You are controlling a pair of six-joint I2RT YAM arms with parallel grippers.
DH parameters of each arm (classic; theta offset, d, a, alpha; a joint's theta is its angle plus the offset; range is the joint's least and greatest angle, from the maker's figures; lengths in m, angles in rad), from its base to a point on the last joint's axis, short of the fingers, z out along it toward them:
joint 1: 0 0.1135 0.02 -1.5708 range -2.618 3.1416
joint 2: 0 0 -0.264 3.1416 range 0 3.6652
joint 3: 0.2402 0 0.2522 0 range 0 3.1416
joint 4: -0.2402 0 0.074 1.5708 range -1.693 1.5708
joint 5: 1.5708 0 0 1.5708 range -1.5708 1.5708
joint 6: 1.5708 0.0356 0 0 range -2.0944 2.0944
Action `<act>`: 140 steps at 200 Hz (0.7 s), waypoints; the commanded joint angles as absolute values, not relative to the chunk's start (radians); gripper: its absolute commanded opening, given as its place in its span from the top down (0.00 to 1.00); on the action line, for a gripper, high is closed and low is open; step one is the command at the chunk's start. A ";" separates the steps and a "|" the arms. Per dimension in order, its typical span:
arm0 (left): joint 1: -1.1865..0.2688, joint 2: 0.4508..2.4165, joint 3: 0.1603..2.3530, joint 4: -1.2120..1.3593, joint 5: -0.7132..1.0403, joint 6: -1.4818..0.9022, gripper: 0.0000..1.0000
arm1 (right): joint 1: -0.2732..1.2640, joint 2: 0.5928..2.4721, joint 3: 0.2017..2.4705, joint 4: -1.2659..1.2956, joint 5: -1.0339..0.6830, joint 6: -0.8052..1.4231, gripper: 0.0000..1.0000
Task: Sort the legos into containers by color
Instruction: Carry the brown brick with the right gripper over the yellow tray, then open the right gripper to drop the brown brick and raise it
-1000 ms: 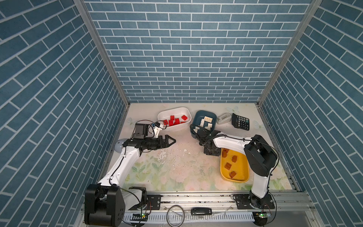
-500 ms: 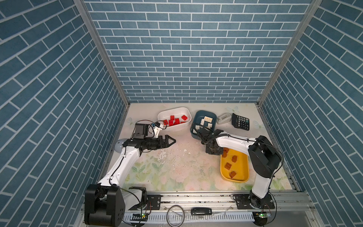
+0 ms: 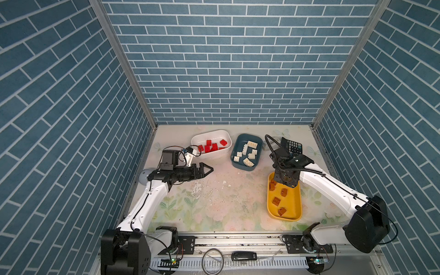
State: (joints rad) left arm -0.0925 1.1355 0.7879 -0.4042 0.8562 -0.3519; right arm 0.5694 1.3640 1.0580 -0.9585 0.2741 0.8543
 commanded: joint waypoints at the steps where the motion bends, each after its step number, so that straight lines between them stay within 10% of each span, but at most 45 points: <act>1: -0.098 1.145 0.772 -0.357 0.868 -0.368 0.01 | 0.528 1.347 1.003 -0.862 0.204 0.786 0.74; 70: -0.095 1.161 0.799 -0.428 0.762 -0.277 0.00 | 0.414 1.294 0.948 -0.796 0.134 0.715 0.38; 140: -0.028 0.982 0.641 -0.398 0.152 -0.132 0.00 | 0.132 1.111 0.730 -0.428 0.141 0.387 0.14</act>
State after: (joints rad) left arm -0.0566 1.0424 0.7334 -0.4454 0.4278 -0.2031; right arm 0.2111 1.1538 0.8234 -0.6319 0.1108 0.5438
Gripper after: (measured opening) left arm 0.996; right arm 0.821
